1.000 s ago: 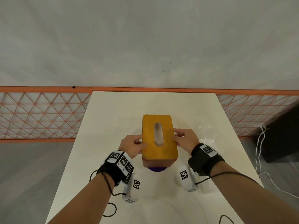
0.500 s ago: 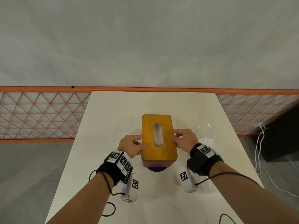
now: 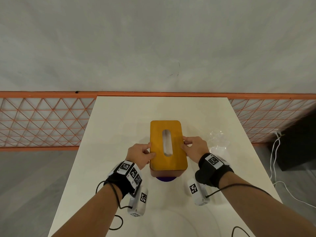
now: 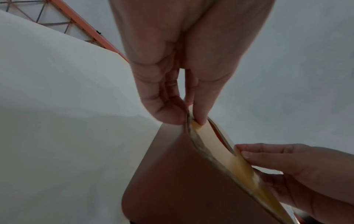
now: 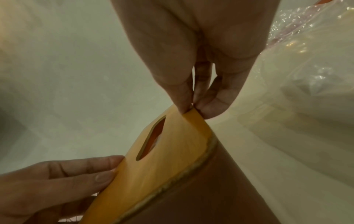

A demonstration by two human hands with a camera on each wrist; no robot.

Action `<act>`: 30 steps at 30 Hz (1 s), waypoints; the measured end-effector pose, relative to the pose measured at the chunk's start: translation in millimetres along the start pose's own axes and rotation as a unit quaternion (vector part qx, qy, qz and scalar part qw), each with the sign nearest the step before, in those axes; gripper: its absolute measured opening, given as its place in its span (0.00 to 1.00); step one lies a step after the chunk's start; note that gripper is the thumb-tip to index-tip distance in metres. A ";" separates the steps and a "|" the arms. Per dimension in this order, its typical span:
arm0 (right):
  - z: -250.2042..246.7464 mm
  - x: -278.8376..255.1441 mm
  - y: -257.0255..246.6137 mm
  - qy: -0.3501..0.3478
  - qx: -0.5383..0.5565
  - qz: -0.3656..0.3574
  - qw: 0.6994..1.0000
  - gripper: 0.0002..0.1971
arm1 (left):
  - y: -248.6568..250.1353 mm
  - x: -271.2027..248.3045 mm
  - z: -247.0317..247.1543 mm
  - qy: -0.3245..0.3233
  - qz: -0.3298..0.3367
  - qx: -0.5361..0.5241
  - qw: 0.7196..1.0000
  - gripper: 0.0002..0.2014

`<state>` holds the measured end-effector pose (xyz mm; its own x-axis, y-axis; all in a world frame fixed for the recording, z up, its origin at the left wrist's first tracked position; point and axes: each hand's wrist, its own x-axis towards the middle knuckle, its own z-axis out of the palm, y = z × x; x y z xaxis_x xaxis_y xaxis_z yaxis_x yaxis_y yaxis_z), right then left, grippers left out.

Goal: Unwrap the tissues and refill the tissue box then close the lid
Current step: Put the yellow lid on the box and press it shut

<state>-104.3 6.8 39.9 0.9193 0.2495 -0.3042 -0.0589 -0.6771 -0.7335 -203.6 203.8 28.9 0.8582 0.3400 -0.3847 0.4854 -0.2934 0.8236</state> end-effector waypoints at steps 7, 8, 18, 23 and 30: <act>-1.2 -1.8 -5.1 -0.018 -0.055 -0.013 0.998 0.18 | -0.2 -2.7 -0.8 -0.019 -0.011 -0.060 0.998 0.25; -2.2 -1.7 -6.3 -0.021 -0.055 -0.011 0.998 0.18 | 0.1 -1.9 -1.7 -0.020 -0.014 -0.061 0.998 0.26; -16.5 47.3 -25.3 -0.013 0.036 0.062 0.997 0.19 | 13.6 20.8 -22.1 -0.005 -0.075 -0.039 0.996 0.09; -15.5 75.0 -37.9 -0.076 0.098 0.107 0.987 0.24 | 25.1 46.3 -32.5 -0.005 -0.076 -0.047 0.996 0.14; -8.5 93.6 -36.2 -0.152 0.103 0.129 0.974 0.22 | 24.2 69.4 -25.0 -0.137 -0.102 -0.101 0.980 0.26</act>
<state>-12.8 48.7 43.2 0.7080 0.3031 -0.6379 -0.3792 -0.5989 -0.7054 -136.5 242.6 32.5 0.7731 0.1114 -0.6245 0.6320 -0.0515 0.7732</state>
